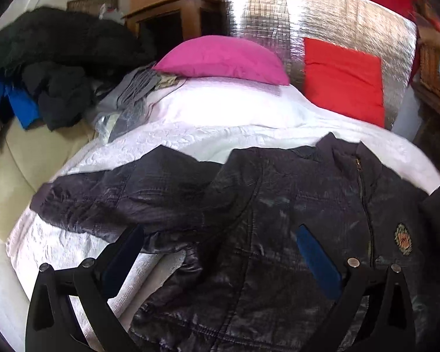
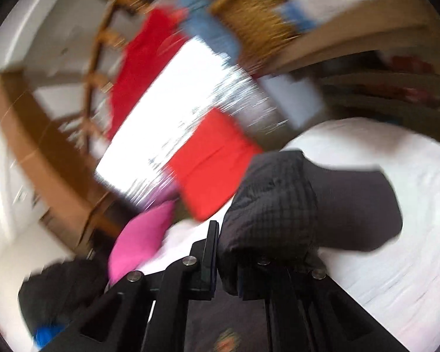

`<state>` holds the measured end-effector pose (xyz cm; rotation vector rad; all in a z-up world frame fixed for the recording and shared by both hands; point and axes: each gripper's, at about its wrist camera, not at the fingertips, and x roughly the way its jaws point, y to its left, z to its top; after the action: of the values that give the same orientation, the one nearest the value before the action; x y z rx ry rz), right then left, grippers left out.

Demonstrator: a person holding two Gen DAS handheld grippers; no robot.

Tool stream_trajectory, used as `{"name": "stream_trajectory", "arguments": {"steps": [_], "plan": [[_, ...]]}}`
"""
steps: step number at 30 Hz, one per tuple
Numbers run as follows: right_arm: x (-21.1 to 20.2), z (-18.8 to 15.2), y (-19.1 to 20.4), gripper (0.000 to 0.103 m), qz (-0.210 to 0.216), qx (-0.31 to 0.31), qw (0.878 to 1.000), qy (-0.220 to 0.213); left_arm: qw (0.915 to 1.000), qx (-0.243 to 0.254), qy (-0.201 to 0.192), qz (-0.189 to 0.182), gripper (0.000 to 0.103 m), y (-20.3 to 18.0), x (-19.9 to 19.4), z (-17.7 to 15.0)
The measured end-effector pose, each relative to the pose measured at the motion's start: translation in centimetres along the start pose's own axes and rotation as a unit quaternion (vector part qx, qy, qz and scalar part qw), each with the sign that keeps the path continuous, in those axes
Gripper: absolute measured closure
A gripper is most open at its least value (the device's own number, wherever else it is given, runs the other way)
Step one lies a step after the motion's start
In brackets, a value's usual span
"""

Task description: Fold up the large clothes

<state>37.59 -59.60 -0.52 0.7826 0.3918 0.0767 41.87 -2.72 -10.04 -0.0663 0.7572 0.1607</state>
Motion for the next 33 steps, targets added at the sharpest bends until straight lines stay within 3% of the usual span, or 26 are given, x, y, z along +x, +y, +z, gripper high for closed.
{"name": "stream_trajectory", "arguments": {"steps": [4, 8, 12, 15, 16, 17, 19, 21, 23, 25, 29, 33], "plan": [[1.9, -5.9, 5.9, 0.093, 0.040, -0.040, 0.996, 0.067, 0.9993, -0.030, 0.019, -0.009, 0.000, 2.4, 0.7, 0.6], [4.5, -11.5, 8.3, 0.091, 0.062, -0.054, 0.987, 0.141, 0.9974, -0.061, 0.034, -0.016, 0.000, 4.3, 1.2, 0.9], [8.6, -16.3, 8.8, 0.087, 0.055, -0.055, 0.964, 0.254, 0.9950, -0.086, 0.039, -0.031, 0.000, 5.5, 1.1, 0.9], [9.5, -18.6, 8.7, 0.074, 0.050, -0.044, 0.945, 0.321, 0.9935, -0.092, 0.048, -0.048, 0.000, 5.7, 1.1, 0.7], [8.5, -19.0, 8.8, 0.062, 0.052, -0.047, 0.944, 0.322, 0.9929, -0.091, 0.051, -0.057, 0.000, 5.6, 1.1, 0.6], [7.9, -18.5, 9.0, 0.037, 0.056, -0.049, 0.945, 0.319, 0.9926, -0.090, 0.053, -0.062, 0.000, 5.4, 1.1, 0.5], [6.1, -17.0, 8.5, 0.021, 0.080, -0.030, 0.953, 0.290, 0.9921, -0.082, 0.054, -0.079, 0.000, 4.6, 0.9, 0.3], [3.9, -15.0, 7.1, 0.021, 0.075, -0.024, 0.966, 0.246, 0.9912, -0.065, 0.048, -0.105, 0.000, 3.2, 0.2, 0.1], [2.2, -12.8, 5.3, 0.021, 0.040, -0.023, 0.978, 0.206, 0.9876, -0.042, 0.036, -0.147, 0.000, 1.4, -0.8, -0.2], [1.5, -9.8, 1.9, 0.022, -0.026, -0.013, 0.988, 0.153, 0.9819, -0.021, 0.024, -0.187, 0.000, -0.6, -1.8, -0.5], [2.3, -7.0, -4.1, 0.022, -0.139, 0.000, 0.984, 0.108, 0.9712, 0.031, 0.005, -0.236, 0.000, -5.5, -3.1, -1.1], [5.2, -6.7, -7.8, 0.022, -0.144, 0.036, 0.981, 0.128, 0.9670, 0.071, 0.002, -0.245, 0.000, -9.8, -2.8, -1.5]]}}
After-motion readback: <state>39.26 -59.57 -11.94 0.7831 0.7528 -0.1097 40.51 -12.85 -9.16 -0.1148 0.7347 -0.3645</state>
